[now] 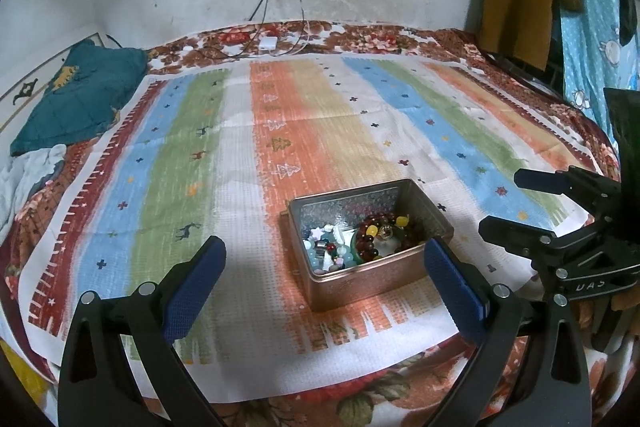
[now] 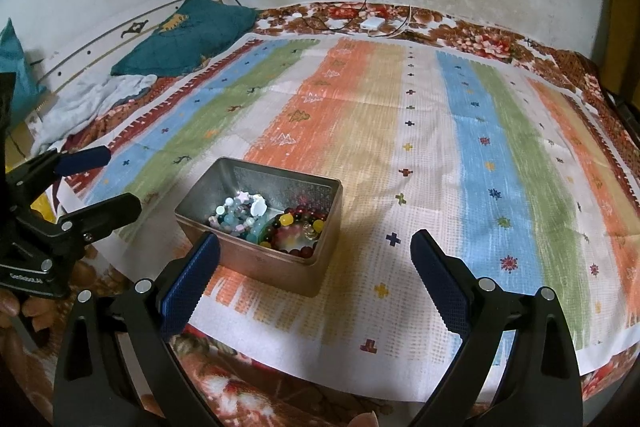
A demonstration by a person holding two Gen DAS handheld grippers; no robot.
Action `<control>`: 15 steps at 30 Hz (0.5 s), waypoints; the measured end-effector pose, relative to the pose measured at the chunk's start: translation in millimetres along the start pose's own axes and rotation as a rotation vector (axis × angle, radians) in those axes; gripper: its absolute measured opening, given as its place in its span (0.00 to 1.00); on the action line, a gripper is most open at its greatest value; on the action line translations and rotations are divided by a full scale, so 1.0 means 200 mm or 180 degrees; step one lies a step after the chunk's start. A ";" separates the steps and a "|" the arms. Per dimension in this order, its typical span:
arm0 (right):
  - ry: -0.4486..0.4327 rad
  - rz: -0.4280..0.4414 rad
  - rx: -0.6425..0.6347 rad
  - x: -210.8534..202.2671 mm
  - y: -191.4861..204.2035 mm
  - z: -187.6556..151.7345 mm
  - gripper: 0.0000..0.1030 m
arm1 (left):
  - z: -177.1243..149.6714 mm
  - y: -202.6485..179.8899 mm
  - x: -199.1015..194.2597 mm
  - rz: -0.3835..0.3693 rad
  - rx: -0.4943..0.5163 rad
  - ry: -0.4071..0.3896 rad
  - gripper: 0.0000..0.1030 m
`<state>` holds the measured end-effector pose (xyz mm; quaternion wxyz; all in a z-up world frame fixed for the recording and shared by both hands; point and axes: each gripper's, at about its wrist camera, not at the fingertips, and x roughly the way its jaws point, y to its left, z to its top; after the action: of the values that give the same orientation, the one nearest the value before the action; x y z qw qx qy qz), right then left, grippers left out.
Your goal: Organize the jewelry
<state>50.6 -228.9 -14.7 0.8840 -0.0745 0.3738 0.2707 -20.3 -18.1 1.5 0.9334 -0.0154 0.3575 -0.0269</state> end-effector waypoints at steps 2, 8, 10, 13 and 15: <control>0.0000 0.0004 -0.0001 0.00 0.00 0.00 0.94 | 0.00 0.01 0.00 -0.0008 -0.0016 0.0013 0.94; 0.0004 0.0003 -0.0009 0.00 0.00 0.00 0.94 | 0.00 0.01 0.00 -0.0011 -0.0003 0.0017 0.94; 0.0000 0.0002 -0.0002 0.00 0.00 0.00 0.94 | 0.00 0.00 0.01 -0.0004 0.0012 0.0027 0.94; -0.0009 -0.0001 -0.0015 0.00 0.01 0.00 0.94 | 0.00 0.00 0.01 0.0005 0.0040 0.0021 0.94; -0.0007 0.0000 -0.0019 0.00 0.01 -0.01 0.94 | 0.00 -0.01 0.01 0.0000 0.0039 0.0028 0.94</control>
<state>49.0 -227.6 -15.6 0.8842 -0.0769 0.3720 0.2720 -19.1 -19.4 0.1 0.9319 -0.0095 0.3614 -0.0291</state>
